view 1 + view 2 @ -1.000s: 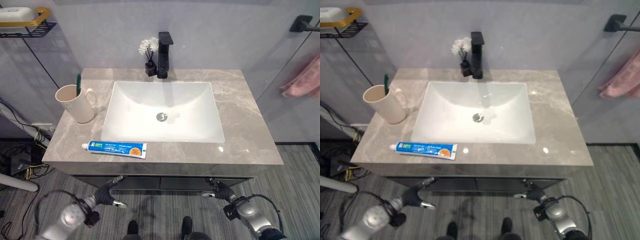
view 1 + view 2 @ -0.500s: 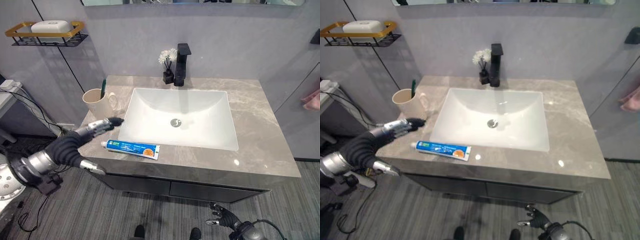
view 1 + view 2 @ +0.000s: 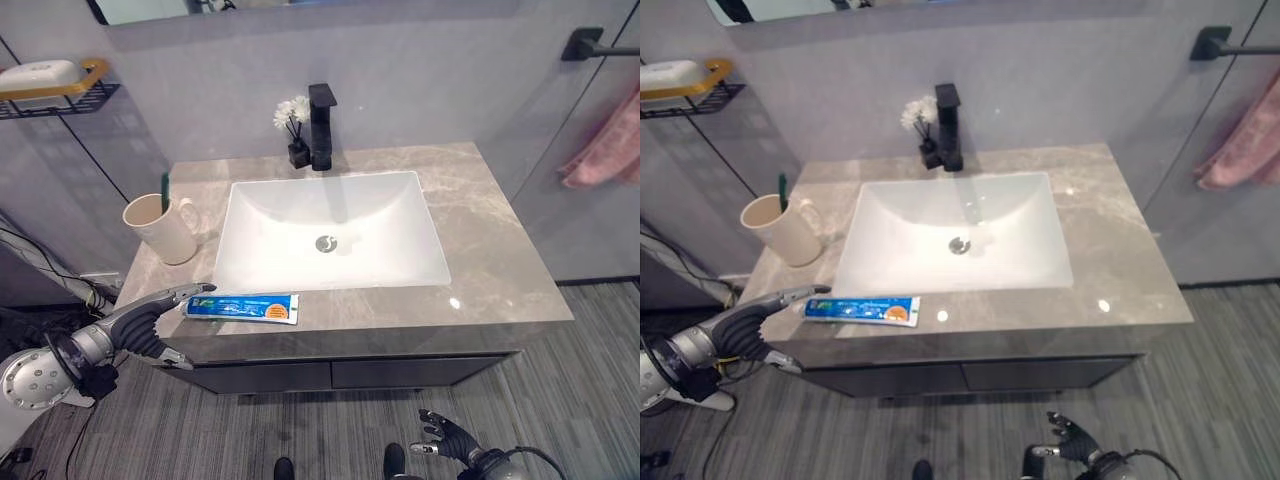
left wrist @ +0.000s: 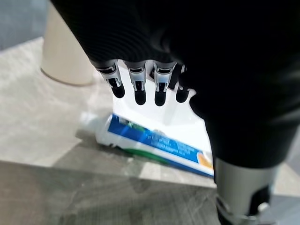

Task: Put brush and paste in cup on sink, flatten towel.

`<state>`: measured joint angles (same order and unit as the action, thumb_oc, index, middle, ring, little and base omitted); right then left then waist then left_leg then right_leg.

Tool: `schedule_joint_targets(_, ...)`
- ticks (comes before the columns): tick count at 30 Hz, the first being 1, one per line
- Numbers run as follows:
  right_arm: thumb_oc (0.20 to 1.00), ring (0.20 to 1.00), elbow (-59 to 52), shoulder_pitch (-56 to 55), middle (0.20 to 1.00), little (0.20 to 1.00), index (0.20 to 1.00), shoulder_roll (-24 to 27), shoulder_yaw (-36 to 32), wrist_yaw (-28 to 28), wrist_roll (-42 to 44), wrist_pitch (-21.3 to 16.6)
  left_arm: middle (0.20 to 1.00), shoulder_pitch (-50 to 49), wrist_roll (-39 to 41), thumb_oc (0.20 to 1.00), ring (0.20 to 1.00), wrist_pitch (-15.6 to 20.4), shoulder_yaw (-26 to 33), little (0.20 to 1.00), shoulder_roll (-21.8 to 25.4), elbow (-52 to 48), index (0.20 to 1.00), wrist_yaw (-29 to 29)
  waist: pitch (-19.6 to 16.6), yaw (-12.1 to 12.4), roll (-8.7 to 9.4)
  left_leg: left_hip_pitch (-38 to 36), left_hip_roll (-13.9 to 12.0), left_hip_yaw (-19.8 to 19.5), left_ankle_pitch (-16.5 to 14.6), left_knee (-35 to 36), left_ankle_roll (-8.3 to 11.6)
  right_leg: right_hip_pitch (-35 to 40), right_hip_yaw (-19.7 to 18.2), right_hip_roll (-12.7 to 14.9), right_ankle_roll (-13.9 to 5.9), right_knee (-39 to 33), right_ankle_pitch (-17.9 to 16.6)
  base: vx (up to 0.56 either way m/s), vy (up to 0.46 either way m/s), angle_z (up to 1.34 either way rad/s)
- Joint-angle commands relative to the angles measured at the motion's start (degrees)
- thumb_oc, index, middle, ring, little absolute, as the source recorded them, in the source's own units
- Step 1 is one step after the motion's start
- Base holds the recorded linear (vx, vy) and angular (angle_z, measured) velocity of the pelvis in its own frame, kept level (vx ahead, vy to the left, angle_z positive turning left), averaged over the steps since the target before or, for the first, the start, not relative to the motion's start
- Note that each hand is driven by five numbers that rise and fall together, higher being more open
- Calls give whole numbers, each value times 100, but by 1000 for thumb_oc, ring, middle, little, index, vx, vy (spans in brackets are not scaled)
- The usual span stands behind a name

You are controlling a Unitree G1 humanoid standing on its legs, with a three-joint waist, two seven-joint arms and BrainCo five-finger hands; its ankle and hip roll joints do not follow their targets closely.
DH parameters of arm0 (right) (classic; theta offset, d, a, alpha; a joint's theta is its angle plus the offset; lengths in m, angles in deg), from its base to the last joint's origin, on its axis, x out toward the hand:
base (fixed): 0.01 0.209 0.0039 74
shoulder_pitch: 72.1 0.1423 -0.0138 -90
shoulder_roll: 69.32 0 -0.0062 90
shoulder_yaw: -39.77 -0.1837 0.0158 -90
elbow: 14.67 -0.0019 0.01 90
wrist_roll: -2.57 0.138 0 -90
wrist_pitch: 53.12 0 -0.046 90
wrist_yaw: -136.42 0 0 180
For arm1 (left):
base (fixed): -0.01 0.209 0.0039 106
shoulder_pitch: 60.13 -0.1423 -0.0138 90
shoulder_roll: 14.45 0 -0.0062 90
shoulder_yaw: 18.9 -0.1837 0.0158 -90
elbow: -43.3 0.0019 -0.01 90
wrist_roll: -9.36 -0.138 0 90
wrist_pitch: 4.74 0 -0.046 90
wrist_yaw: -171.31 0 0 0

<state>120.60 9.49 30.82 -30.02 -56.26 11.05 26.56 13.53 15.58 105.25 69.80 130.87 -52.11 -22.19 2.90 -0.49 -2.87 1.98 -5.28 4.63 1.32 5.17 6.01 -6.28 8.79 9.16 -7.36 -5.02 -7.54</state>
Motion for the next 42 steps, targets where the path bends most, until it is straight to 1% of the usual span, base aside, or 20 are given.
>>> schedule_joint_targets(1,1000,1000,-402,147,1000,1000,1000,63,-84,17,-80,-118,1000,399,-177,1000,1000,224,202,1000,-101,362,1000,352,252,-127,258,326,370,85,18,-17,-268,100,-264,528,-614,2,-344,-73,77,-28)
schedule_joint_targets(10,1000,1000,-521,119,1000,1000,1000,132,-99,-6,-162,-108,1000,482,-477,1000,1000,172,132,1000,-288,649,1000,453,313,-157,374,473,424,177,18,-17,-309,-101,-315,620,-652,2,-445,-24,33,-11)
schedule_joint_targets(18,1000,1000,-555,143,1000,1000,1000,123,-49,-19,-150,-105,1000,614,-626,1000,1000,162,-21,1000,-379,818,1000,458,291,-169,405,502,407,169,29,-17,-294,-119,-282,635,-648,2,-411,0,0,0)
schedule_joint_targets(19,1000,1000,-544,149,1000,1000,1000,119,-43,-18,-144,-107,523,639,-627,523,523,160,-73,523,-394,845,523,447,286,-168,404,505,404,162,33,-17,-290,-115,-268,633,-642,2,-402,0,0,0)
schedule_joint_targets(20,1000,1000,-523,165,1000,1000,1000,114,-34,-2,-135,-104,200,656,-653,200,200,152,-141,200,-419,843,200,429,275,-170,408,513,392,156,39,-17,-283,-113,-242,635,-638,2,-392,0,0,0)
schedule_joint_targets(25,1000,1000,-576,220,1000,1000,1000,147,17,28,-108,-106,200,793,-905,200,200,171,-439,200,-552,930,200,460,249,-185,423,539,367,128,51,-17,-263,-122,-206,620,-622,2,-343,6,-1,1)
schedule_joint_targets(31,1000,1000,-529,274,1000,1000,1000,176,-10,108,-87,-107,200,911,-1436,200,200,211,-943,200,-643,882,200,403,205,-190,425,532,336,138,41,-17,-254,-120,-201,608,-613,2,-304,6,0,0)
schedule_joint_targets(36,1000,1000,-402,268,1000,1000,1000,173,-61,171,-89,-90,200,952,-1678,200,200,239,-1243,200,-789,895,200,369,181,-188,426,487,323,150,17,-17,-256,-81,-202,600,-611,2,-268,0,0,0)
schedule_joint_targets(39,1000,1000,-222,274,1000,1000,1000,130,-79,212,-73,-86,200,962,-1779,200,200,242,-1312,200,-828,868,200,363,162,-184,423,464,315,146,5,-17,-255,-57,-190,599,-611,2,-247,0,0,0)
schedule_joint_targets(41,1000,1000,274,324,1000,1000,1000,16,-141,255,36,-62,200,992,-1884,200,200,255,-1340,200,-838,763,200,377,136,-171,423,424,306,149,-9,-17,-249,-11,-174,593,-609,2,-222,45,-15,0)
schedule_joint_targets(42,1000,1000,1587,417,1000,1000,1000,-332,-553,276,697,140,200,1018,-2052,200,200,258,-1053,200,-690,280,200,442,51,-115,425,305,289,111,-80,-17,-234,145,-134,566,-604,2,-125,91,-56,1)
